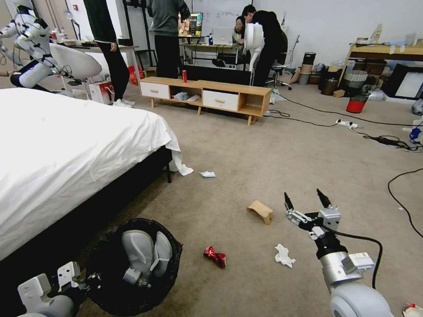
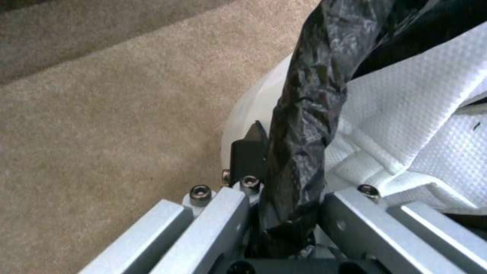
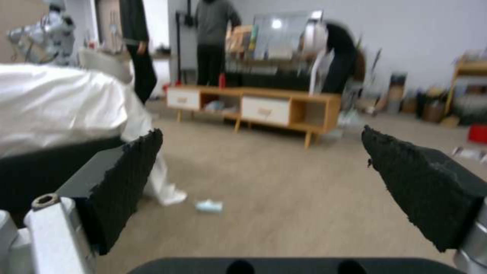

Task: Pick up the trash bin and place the garbage on the floor into it.

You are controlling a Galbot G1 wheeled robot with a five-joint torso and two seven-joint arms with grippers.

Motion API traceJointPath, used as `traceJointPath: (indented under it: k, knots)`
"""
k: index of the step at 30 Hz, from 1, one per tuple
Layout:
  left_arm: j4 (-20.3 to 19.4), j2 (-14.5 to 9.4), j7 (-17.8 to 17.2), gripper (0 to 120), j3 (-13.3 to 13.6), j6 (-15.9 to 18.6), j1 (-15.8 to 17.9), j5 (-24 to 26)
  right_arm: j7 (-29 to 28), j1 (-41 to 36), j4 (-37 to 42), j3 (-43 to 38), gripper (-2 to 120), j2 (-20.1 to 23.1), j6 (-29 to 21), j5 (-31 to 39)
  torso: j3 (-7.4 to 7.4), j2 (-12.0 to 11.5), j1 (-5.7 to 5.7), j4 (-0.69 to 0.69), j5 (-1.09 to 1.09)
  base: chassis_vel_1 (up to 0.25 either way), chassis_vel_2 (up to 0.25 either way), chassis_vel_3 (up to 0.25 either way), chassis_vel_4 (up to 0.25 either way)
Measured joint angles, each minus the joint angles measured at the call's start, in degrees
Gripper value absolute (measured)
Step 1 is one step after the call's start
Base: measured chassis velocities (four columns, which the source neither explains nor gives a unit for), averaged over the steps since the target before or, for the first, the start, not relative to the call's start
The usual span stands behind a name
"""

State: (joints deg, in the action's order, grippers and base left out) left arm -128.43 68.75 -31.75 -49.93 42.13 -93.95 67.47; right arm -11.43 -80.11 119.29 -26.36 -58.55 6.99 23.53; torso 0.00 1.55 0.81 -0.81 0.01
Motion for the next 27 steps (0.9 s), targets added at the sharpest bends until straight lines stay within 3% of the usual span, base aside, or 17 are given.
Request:
traceJointPath:
  k: [7, 15, 22, 27]
  knots:
    - [1.6, -0.3, 0.3, 0, 0.2, 0.0, 1.1, -0.9, -2.2, 6.2, -2.7, 6.9, 100, 3.8, -9.6, 7.1, 0.00, 0.0, 0.00, 0.04, 0.00, 0.000, 0.000, 0.000, 0.000]
    - [4.1, -0.3, 0.5, 0, -0.1, 0.0, 1.8, -1.7, -4.1, 10.2, -7.5, 13.4, 100, 5.2, -14.6, 8.9, 0.00, 0.0, 0.00, 0.01, 0.00, 0.000, 0.000, 0.000, 0.000]
    - [4.4, 0.4, 0.7, 0, -1.0, 0.0, 1.7, -2.1, -8.2, 18.6, -13.7, 23.7, 100, 3.8, -20.4, 10.6, 0.00, 0.0, 0.00, 0.02, 0.00, 0.000, 0.000, 0.000, 0.000]
    - [4.4, 1.4, 1.3, 0, -1.3, 0.0, 1.0, -2.9, -10.3, 24.6, -19.8, 32.6, 100, 1.3, -28.1, 15.4, 0.00, 0.0, 0.01, 0.01, -0.01, 0.000, 0.000, 0.000, 0.000]
